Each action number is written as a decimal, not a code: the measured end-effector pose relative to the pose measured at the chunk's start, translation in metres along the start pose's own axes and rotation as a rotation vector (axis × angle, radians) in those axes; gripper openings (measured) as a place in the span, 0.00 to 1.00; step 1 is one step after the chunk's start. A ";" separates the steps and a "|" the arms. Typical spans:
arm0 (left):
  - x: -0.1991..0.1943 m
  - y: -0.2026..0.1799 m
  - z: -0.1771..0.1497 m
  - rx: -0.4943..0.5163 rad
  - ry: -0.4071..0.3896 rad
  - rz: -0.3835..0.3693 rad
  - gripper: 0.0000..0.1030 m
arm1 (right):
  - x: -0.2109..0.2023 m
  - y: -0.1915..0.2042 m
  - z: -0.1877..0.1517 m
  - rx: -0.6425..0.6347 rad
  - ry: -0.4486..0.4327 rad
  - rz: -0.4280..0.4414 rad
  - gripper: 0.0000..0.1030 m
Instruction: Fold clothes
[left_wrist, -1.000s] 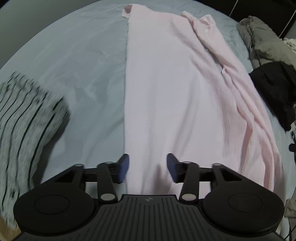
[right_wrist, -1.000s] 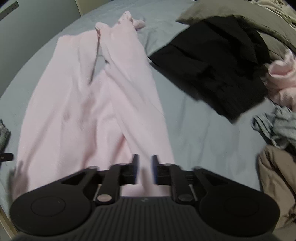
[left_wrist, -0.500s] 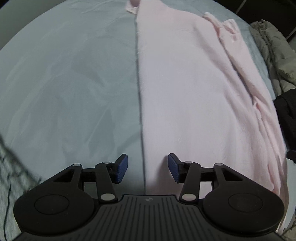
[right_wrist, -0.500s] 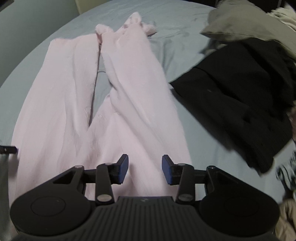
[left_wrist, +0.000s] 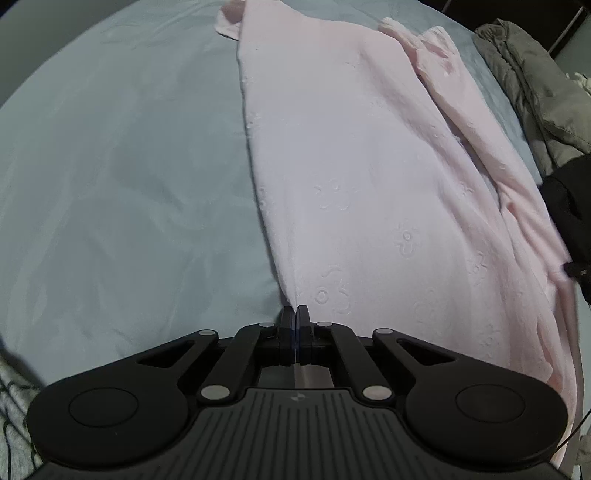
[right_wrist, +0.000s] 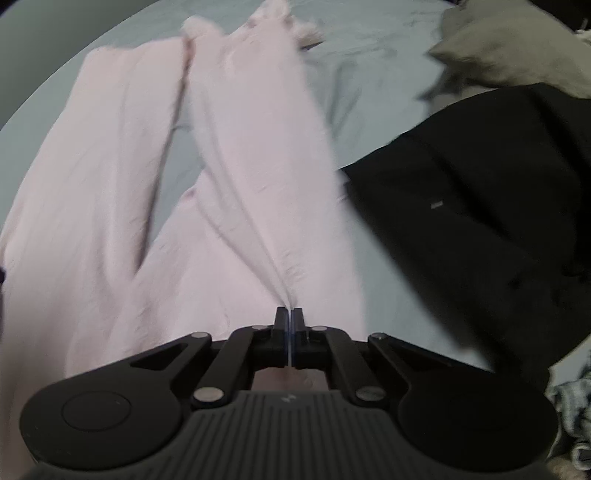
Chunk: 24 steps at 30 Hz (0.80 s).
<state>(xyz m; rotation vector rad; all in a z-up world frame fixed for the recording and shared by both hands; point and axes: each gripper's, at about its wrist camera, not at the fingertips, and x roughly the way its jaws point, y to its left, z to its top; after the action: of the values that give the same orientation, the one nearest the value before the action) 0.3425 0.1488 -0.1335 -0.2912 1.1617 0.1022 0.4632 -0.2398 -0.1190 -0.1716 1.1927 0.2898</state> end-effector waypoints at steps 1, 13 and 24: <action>-0.003 0.002 -0.001 -0.015 -0.008 0.010 0.00 | -0.004 -0.009 0.002 0.024 -0.010 -0.012 0.01; -0.037 0.030 -0.009 -0.187 -0.085 0.142 0.00 | -0.006 -0.067 0.008 0.039 0.019 -0.123 0.01; -0.039 0.031 0.027 -0.184 -0.102 0.078 0.00 | -0.022 -0.045 0.030 -0.001 -0.038 -0.082 0.09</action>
<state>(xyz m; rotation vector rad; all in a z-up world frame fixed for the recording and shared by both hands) 0.3437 0.1889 -0.0929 -0.3983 1.0636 0.2908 0.4964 -0.2767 -0.0884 -0.2148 1.1454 0.2212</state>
